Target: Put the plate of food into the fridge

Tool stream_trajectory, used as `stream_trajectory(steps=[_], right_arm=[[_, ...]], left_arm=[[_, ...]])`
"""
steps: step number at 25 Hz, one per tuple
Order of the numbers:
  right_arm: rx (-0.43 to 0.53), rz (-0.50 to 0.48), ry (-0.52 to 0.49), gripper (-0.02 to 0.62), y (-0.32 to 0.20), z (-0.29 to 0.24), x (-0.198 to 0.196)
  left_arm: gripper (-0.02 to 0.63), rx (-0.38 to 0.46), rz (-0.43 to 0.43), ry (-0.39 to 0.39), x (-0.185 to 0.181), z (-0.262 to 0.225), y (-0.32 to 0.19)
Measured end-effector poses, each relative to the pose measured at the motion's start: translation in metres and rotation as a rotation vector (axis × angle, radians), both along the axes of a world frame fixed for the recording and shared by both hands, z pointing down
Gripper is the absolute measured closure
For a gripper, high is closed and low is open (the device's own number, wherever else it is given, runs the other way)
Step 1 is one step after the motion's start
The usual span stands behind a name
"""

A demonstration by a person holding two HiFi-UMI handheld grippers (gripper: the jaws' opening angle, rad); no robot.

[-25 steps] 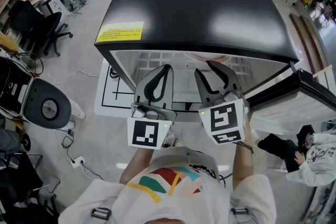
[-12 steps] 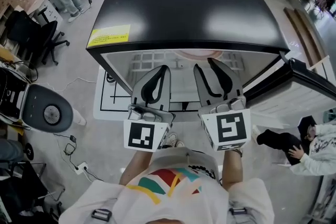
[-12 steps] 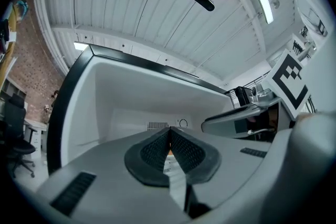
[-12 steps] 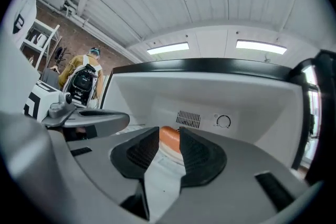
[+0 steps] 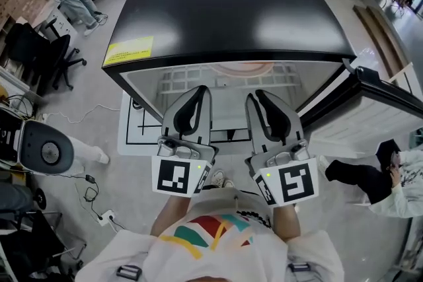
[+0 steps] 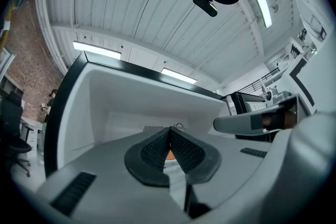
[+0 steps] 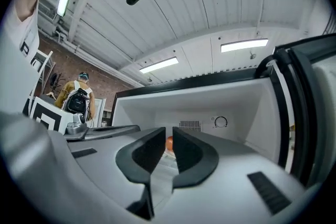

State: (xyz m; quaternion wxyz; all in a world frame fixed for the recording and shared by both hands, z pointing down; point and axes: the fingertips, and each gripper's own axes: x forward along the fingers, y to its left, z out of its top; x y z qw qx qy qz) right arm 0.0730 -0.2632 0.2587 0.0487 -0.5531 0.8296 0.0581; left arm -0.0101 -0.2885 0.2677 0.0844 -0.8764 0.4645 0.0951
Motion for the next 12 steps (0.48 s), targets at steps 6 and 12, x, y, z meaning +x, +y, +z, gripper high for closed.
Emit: stream_trajectory(steps=[6,12], right_arm=[[0.012,0.018,0.005,0.595,0.0070,0.0026,-0.0024],[0.003,0.012,-0.025,0.595,0.0112,0.0076,-0.0091]], left_arm=[[0.598,0.004,0.000,0.001,-0.0009,-0.0031,0.0039],[0.598,0.010,-0.014,-0.002,-0.0070,-0.0065,0.0054]])
